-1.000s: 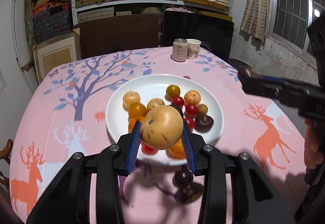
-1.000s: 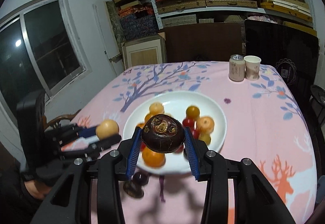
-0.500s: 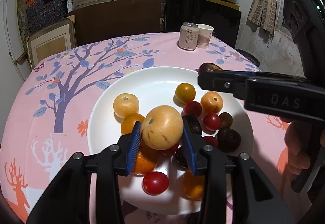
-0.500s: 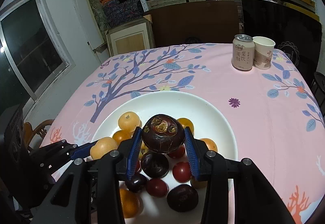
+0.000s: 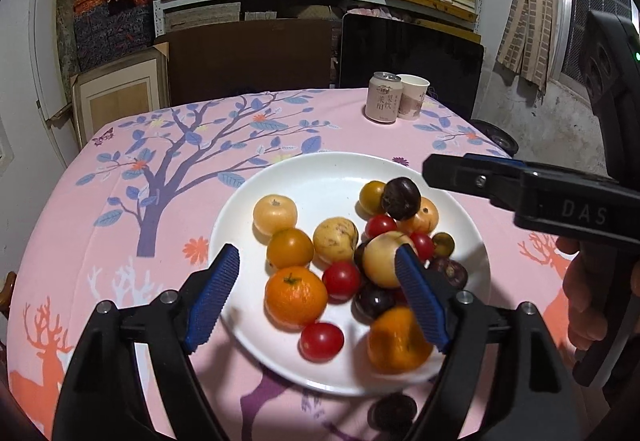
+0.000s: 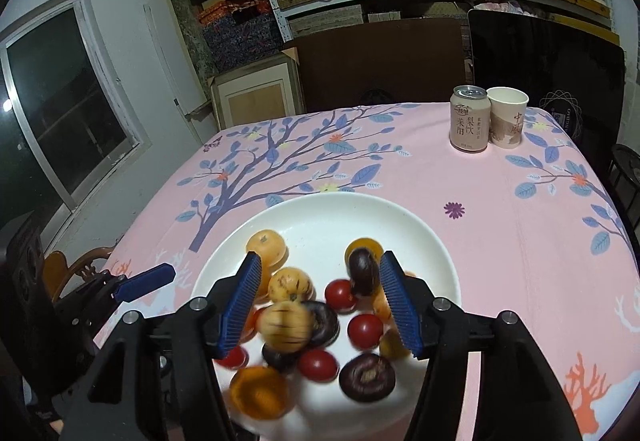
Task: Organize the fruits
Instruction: 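Carry the mangosteen and yellow fruit onto the white plate and open both tools, then grasp the large dark mangosteen with the left tool while the right tool grasps a small dark fruit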
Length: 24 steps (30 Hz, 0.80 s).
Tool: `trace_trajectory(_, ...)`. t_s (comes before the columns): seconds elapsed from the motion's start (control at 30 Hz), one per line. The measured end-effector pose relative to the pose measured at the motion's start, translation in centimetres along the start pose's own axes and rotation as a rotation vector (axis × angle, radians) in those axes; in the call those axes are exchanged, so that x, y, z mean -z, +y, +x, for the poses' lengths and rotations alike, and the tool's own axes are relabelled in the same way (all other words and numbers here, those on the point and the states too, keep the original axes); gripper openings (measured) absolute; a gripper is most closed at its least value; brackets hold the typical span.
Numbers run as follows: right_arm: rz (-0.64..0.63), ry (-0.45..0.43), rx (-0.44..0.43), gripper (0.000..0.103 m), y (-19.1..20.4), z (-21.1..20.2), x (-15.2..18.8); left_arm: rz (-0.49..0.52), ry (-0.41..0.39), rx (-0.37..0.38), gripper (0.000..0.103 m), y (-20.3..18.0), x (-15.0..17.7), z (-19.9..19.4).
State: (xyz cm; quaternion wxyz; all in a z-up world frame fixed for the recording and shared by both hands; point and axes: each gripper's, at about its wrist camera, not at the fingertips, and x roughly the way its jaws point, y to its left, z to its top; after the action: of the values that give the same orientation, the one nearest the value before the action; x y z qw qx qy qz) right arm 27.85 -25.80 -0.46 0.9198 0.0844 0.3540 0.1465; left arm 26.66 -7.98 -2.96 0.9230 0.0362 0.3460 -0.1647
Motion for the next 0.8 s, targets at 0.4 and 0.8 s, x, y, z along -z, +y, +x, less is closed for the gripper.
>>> trace_trajectory(0.4, 0.029, -0.038, -0.023, 0.062, 1.2, -6.6, 9.0, 0.022, 0.034, 0.0, 0.092, -0.1, 7.1, -6.3)
trace_trajectory(0.8, 0.098, -0.118, 0.098, 0.062, -2.1, -7.9, 15.5, 0.156, 0.128, -0.027, 0.092, -5.6, 12.7, -6.2)
